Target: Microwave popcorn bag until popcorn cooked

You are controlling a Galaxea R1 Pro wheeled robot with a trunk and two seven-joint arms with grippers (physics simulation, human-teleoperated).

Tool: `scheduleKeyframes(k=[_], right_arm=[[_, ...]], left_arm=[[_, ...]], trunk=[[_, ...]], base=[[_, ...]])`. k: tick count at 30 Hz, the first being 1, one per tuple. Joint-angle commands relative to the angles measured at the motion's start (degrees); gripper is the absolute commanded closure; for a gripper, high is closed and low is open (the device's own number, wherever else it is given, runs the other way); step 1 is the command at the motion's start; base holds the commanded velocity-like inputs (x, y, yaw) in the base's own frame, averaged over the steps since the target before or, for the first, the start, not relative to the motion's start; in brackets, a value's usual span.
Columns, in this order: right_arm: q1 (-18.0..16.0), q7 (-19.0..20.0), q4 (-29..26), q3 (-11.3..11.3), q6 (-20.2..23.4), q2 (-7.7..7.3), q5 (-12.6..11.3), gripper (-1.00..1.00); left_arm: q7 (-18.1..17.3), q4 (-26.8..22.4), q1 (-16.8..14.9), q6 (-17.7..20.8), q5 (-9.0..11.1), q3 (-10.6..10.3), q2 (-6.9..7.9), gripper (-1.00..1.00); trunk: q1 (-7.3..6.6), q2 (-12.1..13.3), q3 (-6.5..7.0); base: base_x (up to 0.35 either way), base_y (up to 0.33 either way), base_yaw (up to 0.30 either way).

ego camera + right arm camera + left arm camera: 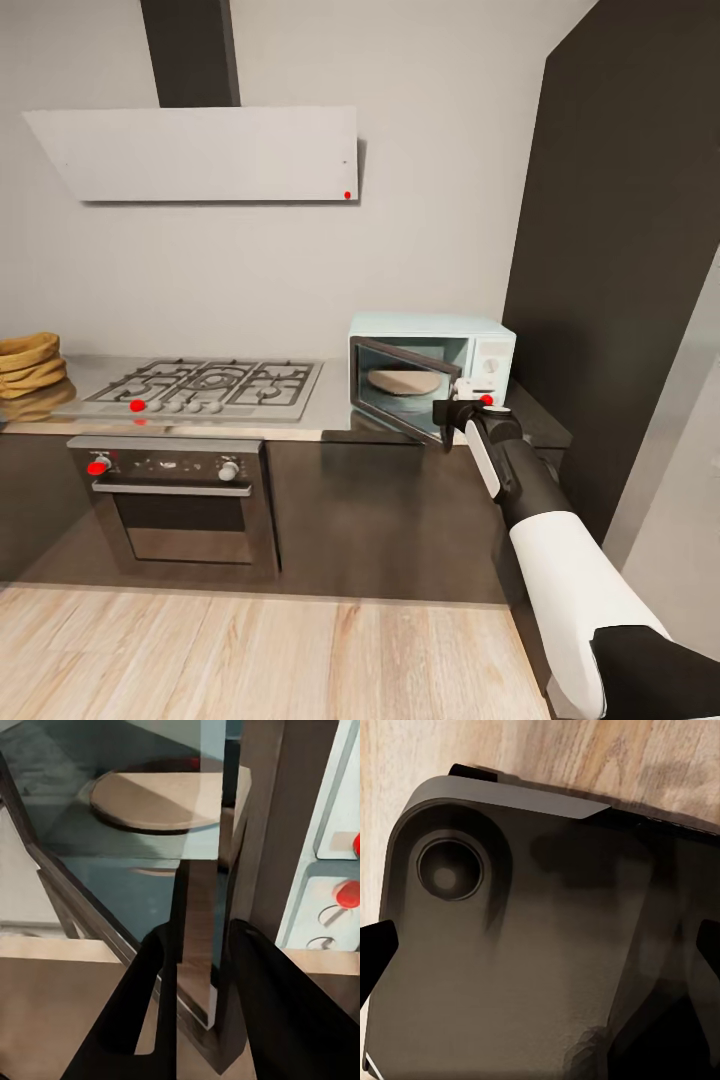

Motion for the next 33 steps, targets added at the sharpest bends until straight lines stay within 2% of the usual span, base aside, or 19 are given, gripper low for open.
scheduleKeyframes(k=[1,13,16,18,33], right_arm=[[-0.1,-1.9,-0.6,0.0,0.4,-0.05,2.2,1.00],[-0.1,-0.6,-0.8,0.3,0.7,-0.10,2.0,1.00],[-0.1,4.3,-0.8,0.4,1.2,-0.25,2.1,1.00],[-0.1,6.0,-0.8,0.4,1.3,-0.30,2.2,1.00],[-0.1,6.5,-0.7,0.5,1.4,-0.31,2.4,1.00]], left_arm=[[-0.1,-0.1,0.0,0.1,0.3,0.2,-0.01,-1.00],[-0.1,-0.1,0.0,0.1,0.3,0.2,-0.01,-1.00],[-0.1,-0.1,0.0,0.1,0.3,0.2,-0.01,-1.00],[-0.1,-0.1,0.0,0.1,0.3,0.2,-0.01,-1.00],[-0.1,-0.1,0.0,0.1,0.3,0.2,-0.01,-1.00]], trunk=[[-0.01,-0.1,-0.05],[-0.01,-0.1,-0.05],[-0.01,-0.1,-0.05],[-0.01,-0.1,-0.05],[-0.01,-0.1,-0.05]], base=[[0.000,0.000,0.000],[0.000,0.000,0.000],[0.000,0.000,0.000],[0.000,0.000,0.000],[0.000,0.000,0.000]])
